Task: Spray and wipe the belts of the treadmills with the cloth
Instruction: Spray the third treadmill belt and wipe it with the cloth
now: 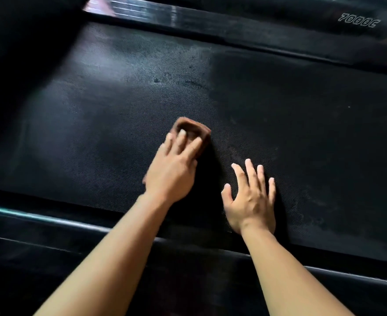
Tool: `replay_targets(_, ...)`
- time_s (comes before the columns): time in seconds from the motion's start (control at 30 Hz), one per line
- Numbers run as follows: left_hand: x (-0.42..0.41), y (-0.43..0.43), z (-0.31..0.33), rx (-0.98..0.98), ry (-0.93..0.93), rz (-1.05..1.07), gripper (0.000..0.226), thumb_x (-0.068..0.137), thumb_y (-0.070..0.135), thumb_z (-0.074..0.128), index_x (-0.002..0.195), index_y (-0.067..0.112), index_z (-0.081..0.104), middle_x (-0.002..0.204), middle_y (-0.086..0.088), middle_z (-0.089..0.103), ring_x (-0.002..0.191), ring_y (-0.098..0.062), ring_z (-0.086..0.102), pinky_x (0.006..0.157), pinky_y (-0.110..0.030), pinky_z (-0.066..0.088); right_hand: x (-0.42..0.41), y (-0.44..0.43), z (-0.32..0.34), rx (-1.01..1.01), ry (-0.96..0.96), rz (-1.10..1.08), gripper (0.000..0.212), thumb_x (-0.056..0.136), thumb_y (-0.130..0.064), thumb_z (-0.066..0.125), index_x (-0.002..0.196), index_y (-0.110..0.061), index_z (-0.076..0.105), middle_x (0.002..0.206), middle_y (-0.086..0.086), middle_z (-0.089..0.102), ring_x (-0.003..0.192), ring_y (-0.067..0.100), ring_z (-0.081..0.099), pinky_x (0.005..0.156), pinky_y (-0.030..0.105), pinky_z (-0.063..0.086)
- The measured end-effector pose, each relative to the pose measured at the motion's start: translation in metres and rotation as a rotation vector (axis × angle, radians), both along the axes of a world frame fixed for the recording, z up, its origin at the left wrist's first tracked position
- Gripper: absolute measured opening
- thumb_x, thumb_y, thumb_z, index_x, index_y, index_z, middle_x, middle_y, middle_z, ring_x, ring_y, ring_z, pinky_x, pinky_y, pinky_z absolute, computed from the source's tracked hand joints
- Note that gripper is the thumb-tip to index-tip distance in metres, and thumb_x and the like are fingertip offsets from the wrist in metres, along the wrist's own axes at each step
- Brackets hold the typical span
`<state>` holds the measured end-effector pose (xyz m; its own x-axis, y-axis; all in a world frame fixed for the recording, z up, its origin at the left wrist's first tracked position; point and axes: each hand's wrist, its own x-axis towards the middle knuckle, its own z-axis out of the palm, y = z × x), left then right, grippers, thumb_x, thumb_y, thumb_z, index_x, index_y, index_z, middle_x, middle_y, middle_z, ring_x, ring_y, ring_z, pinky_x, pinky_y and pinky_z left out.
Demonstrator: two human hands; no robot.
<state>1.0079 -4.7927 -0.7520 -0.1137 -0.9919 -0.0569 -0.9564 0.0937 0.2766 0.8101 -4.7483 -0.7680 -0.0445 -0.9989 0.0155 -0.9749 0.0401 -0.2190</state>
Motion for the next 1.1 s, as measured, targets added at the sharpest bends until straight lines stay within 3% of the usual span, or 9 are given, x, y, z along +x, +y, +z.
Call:
replay_targets(0.1,-0.01,0.052,-0.001,0.0,0.044,-0.072,0.057,0.094,0.039,0.035,0.15,0.03,0.043,0.159,-0.013,0.037,0.147,-0.038,0.032,0.117,-0.051,0.033,0.0,0.0,0.0,0.005,-0.009,0.001,0.066,0.087,-0.052,0.028,0.149,-0.034,0.036,0.164,-0.004,0.019,0.152,0.023,0.011,0.123,0.05,0.004)
replay_targets(0.2,0.013,0.09,-0.001,0.019,0.033,0.068,0.056,0.094,0.041,0.038,0.149,0.031,0.045,0.158,-0.01,0.038,0.144,-0.039,0.036,0.115,-0.052,0.034,0.0,0.0,0.0,-0.012,-0.008,0.001,0.063,0.089,-0.052,0.03,0.149,-0.034,0.038,0.164,-0.003,0.021,0.152,0.023,0.013,0.123,0.05,0.005)
replay_targets(0.37,0.076,0.075,-0.001,0.043,0.009,0.341,0.059,0.095,0.044,0.037,0.153,0.032,0.037,0.164,-0.01,0.027,0.149,-0.042,0.024,0.119,-0.054,0.024,0.0,0.001,0.0,-0.015,-0.017,0.003,0.063,0.089,-0.053,0.028,0.148,-0.034,0.038,0.164,-0.003,0.021,0.152,0.023,0.013,0.122,0.051,0.006)
replay_targets(0.53,0.084,0.001,0.002,0.068,-0.002,0.505,0.059,0.102,0.036,0.042,0.158,0.032,0.025,0.168,-0.011,0.011,0.153,-0.039,0.005,0.124,-0.047,0.007,-0.001,0.0,-0.001,-0.016,-0.012,0.005,0.063,0.09,-0.053,0.028,0.148,-0.034,0.038,0.164,-0.002,0.021,0.152,0.024,0.013,0.122,0.051,0.006)
replay_targets(0.7,0.009,-0.038,0.0,0.038,-0.023,0.315,0.061,0.101,0.039,0.038,0.159,0.035,0.018,0.167,-0.014,0.011,0.153,-0.038,0.005,0.125,-0.042,0.006,0.001,0.0,0.0,-0.001,-0.008,0.005,0.064,0.089,-0.053,0.027,0.15,-0.034,0.035,0.164,-0.003,0.019,0.152,0.024,0.011,0.122,0.052,0.005)
replay_targets(0.87,-0.041,0.023,-0.006,0.034,0.012,0.028,0.06,0.097,0.041,0.028,0.156,0.041,0.021,0.166,-0.012,0.02,0.153,-0.036,0.015,0.122,-0.049,0.021,0.0,-0.002,-0.002,-0.001,-0.027,0.0,0.067,0.086,-0.053,0.026,0.148,-0.033,0.039,0.164,-0.003,0.021,0.152,0.024,0.012,0.122,0.052,0.005)
replay_targets(0.97,-0.022,0.072,-0.001,0.078,0.019,0.12,0.061,0.094,0.046,0.029,0.155,0.041,0.026,0.165,-0.007,0.025,0.15,-0.038,0.024,0.119,-0.051,0.027,0.0,-0.001,-0.002,0.003,-0.028,0.0,0.065,0.087,-0.053,0.029,0.149,-0.035,0.037,0.164,-0.003,0.019,0.152,0.023,0.011,0.122,0.051,0.003)
replay_targets(1.1,0.032,0.087,0.004,0.069,-0.034,0.313,0.065,0.091,0.049,0.035,0.155,0.039,0.031,0.166,-0.006,0.022,0.151,-0.04,0.019,0.12,-0.056,0.016,0.001,0.0,0.0,-0.018,-0.027,-0.003,0.063,0.088,-0.053,0.029,0.149,-0.035,0.037,0.164,-0.002,0.021,0.152,0.024,0.013,0.122,0.051,0.005)
